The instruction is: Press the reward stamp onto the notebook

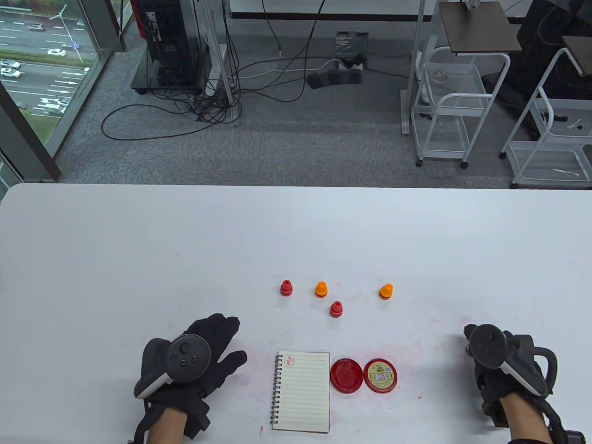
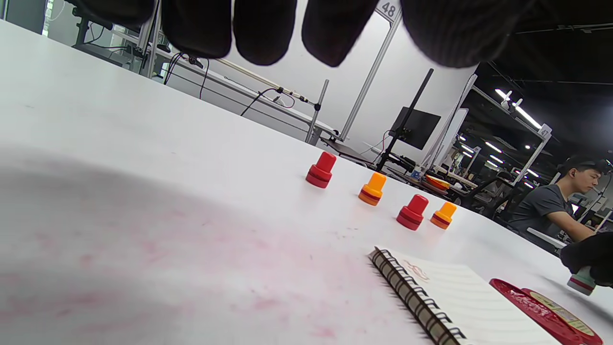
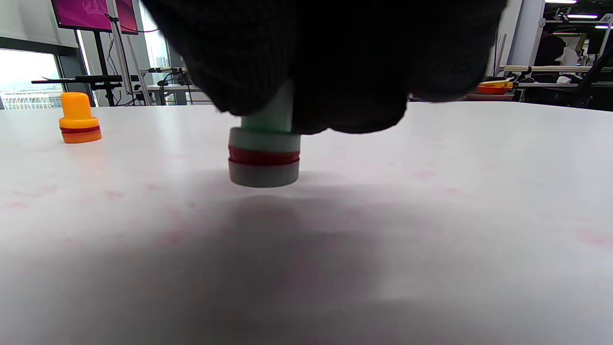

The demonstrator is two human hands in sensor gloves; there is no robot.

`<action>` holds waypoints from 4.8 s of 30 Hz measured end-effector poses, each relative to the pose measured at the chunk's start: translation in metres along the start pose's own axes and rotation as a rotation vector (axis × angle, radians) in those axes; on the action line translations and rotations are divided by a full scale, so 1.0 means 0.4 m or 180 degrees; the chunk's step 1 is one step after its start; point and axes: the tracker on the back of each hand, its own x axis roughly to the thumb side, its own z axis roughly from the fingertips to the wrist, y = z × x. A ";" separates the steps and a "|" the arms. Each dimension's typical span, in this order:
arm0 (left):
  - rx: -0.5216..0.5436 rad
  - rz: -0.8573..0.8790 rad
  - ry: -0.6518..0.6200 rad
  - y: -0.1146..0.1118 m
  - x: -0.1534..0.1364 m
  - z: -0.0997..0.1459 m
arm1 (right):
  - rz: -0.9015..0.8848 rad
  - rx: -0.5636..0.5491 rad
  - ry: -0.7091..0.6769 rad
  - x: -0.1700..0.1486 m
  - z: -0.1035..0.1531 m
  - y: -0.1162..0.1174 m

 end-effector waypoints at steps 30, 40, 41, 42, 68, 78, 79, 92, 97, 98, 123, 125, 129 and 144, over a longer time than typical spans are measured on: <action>0.0269 -0.0062 -0.0125 0.014 0.016 0.016 | 0.0043 -0.0014 -0.0545 0.232 -0.138 -0.111; 0.0208 -0.0032 -0.0135 0.010 0.017 0.007 | 0.0056 0.0236 -0.0693 0.332 -0.223 -0.062; 0.0187 -0.0053 -0.0139 0.008 0.019 0.007 | 0.0062 0.0249 -0.0703 0.339 -0.229 -0.058; 0.0167 -0.0084 -0.0139 0.007 0.020 0.006 | 0.0066 0.0230 -0.0731 0.347 -0.238 -0.054; 0.0079 -0.0061 -0.0026 0.001 0.011 0.007 | -0.0114 -0.0041 -0.0859 0.396 -0.234 -0.070; 0.0085 0.0170 -0.0050 -0.003 0.013 0.018 | -0.0849 -0.0431 -0.1068 0.393 -0.048 -0.181; 0.0110 0.0207 -0.0069 -0.001 0.014 0.019 | -0.0940 -0.0383 -0.1144 0.396 -0.029 -0.184; 0.0095 0.0275 -0.0591 -0.045 0.108 0.009 | -0.2288 -0.0695 -0.1301 0.460 0.134 -0.069; 0.0077 0.0336 -0.0674 -0.059 0.130 0.005 | -0.2869 -0.0512 -0.1291 0.474 0.155 -0.034; 0.0073 0.0341 -0.0705 -0.063 0.138 0.004 | -0.3005 -0.0537 -0.1372 0.479 0.158 -0.032; 0.0151 0.0114 -0.1020 -0.100 0.246 -0.008 | -0.3068 -0.0324 -0.1680 0.550 0.185 -0.023; 0.0144 0.0119 -0.0982 -0.100 0.239 -0.009 | -0.3111 -0.0351 -0.1644 0.544 0.185 -0.025; 0.0063 -0.0004 -0.0848 -0.103 0.215 -0.012 | -0.3197 -0.0414 -0.1555 0.526 0.181 -0.031; -0.0690 -0.0475 0.0077 -0.155 0.048 -0.038 | -0.3201 -0.0502 -0.1403 0.498 0.177 -0.036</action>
